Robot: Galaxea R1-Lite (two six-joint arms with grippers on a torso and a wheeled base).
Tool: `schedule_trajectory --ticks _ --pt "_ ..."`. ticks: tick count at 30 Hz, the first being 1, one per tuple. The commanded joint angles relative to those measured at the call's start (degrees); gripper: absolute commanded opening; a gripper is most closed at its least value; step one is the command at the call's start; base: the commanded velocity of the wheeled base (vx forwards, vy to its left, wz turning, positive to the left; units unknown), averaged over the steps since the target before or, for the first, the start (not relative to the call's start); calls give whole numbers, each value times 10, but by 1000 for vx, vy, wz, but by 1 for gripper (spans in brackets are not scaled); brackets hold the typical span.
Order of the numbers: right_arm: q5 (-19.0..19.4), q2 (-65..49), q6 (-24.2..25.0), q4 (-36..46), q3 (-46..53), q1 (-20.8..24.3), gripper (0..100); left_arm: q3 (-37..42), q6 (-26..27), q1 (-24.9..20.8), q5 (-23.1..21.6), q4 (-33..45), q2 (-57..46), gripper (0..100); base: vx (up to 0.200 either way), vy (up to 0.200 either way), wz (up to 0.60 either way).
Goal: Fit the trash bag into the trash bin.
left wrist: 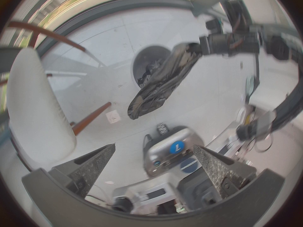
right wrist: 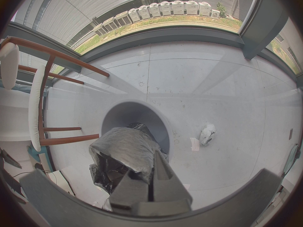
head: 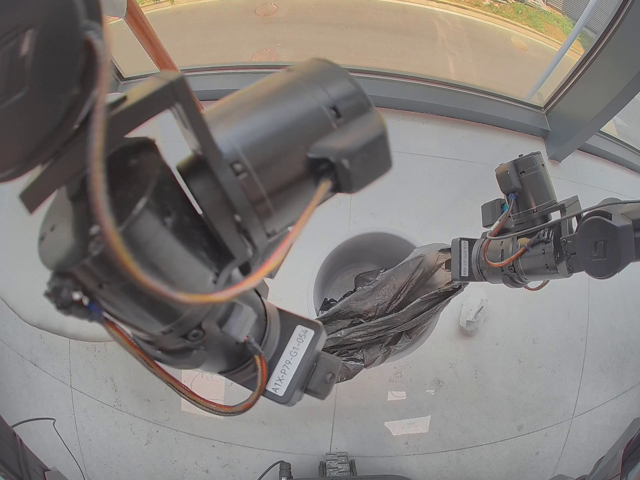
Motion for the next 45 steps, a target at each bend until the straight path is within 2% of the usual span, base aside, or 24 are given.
schedule_trajectory --ticks 1,2,3,6,10,12,15,17,21,22,25,28,31,34,37,38,39,42,44,45 --pt "-1 -44 4 -2 36 -2 0 688 141 166 -127 -1042 -235 100 0 0 0" --pt "-1 -45 4 -1 38 -2 0 694 155 188 -133 -1098 -206 100 0 0 0" --pt "-1 -45 5 -1 38 -1 0 687 147 200 -125 -1119 -174 100 0 0 0" --pt "-1 -45 6 -3 37 -1 0 633 114 200 -87 -1119 -148 100 0 0 0" --pt "-1 -46 32 -12 18 -2 0 612 72 199 -87 -1125 -124 100 0 0 0" --pt "1 -48 44 -26 15 -2 0 617 64 197 -102 -1143 -114 100 0 0 0" --pt "1 -57 48 -41 18 -2 0 631 61 200 -151 -1200 -95 100 0 0 0" --pt "2 -60 47 -41 20 -2 0 635 60 203 -156 -1218 -86 100 0 0 0" --pt "5 -76 48 -41 28 -1 0 661 18 220 -165 -1291 -52 100 0 0 0" --pt "9 -80 48 -41 28 -1 0 672 -1 220 -181 -1337 -40 100 0 0 0" --pt "25 -82 47 -41 28 -2 0 699 -3 225 -240 -1429 -2 100 0 0 0" --pt "24 -83 46 -41 29 -5 0 708 -7 225 -265 -1436 8 100 0 0 0" --pt "20 -87 46 -40 30 -2 0 714 -1 240 -290 -1442 25 100 0 0 0" --pt "20 -93 43 -41 25 -1 0 713 13 267 -355 -1471 55 100 0 0 0" --pt "20 -95 43 -41 25 -1 0 708 40 291 -392 -1513 86 100 0 0 0" --pt "20 -96 43 -41 25 -1 0 705 46 293 -393 -1516 92 100 0 0 0" --pt "20 -97 44 -41 28 -1 0 692 78 293 -392 -1518 110 100 0 0 0" --pt "20 -97 47 -41 31 -1 0 685 130 286 -388 -1511 116 100 0 0 0" --pt "21 -97 48 -41 31 0 0 683 166 278 -385 -1486 115 100 0 0 0" --pt "21 -97 48 -41 31 0 0 683 166 278 -385 -1486 115 100 0 0 0"
